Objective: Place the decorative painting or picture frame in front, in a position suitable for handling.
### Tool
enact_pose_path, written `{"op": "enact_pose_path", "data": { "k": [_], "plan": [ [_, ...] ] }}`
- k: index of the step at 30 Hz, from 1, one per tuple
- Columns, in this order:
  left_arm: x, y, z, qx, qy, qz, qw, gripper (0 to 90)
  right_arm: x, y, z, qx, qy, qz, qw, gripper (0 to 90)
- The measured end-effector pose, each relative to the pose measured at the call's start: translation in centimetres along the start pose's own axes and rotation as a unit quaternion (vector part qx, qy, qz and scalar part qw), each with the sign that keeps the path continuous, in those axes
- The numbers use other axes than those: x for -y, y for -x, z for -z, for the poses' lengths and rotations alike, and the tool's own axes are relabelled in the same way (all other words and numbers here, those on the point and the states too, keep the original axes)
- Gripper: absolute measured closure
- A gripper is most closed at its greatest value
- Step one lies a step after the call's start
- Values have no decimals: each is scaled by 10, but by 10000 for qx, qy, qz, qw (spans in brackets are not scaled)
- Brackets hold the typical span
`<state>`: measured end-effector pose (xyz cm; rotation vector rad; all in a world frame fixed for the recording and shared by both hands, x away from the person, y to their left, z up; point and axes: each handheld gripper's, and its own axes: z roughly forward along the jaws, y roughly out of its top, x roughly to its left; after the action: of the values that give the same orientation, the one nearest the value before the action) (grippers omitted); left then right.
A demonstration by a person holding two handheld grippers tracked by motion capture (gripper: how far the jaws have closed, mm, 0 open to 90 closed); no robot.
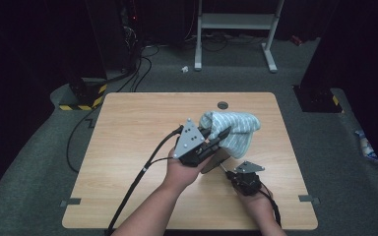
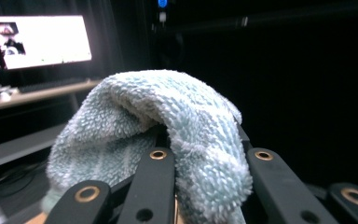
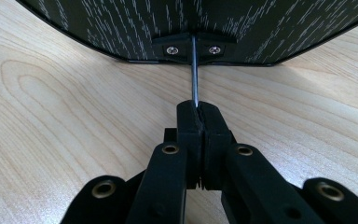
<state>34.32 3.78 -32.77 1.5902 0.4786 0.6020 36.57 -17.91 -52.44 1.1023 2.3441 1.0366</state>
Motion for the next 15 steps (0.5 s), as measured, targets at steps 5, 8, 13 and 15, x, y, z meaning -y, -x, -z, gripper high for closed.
{"op": "enact_pose_path", "data": {
  "k": [5,8,13,15],
  "plan": [
    [11,2,0,-158,-488,-162,9986,787,0,0,0,-1,-5,7,10000,884],
    [20,1,6,-176,-672,-233,9973,788,0,-1,0,10,-11,33,10000,885],
    [34,1,18,-239,-803,-298,9960,789,0,-1,0,40,-5,88,10000,885],
    [40,2,24,-263,-799,-319,9959,789,0,-1,0,36,-5,76,10000,885]
  ]
}}
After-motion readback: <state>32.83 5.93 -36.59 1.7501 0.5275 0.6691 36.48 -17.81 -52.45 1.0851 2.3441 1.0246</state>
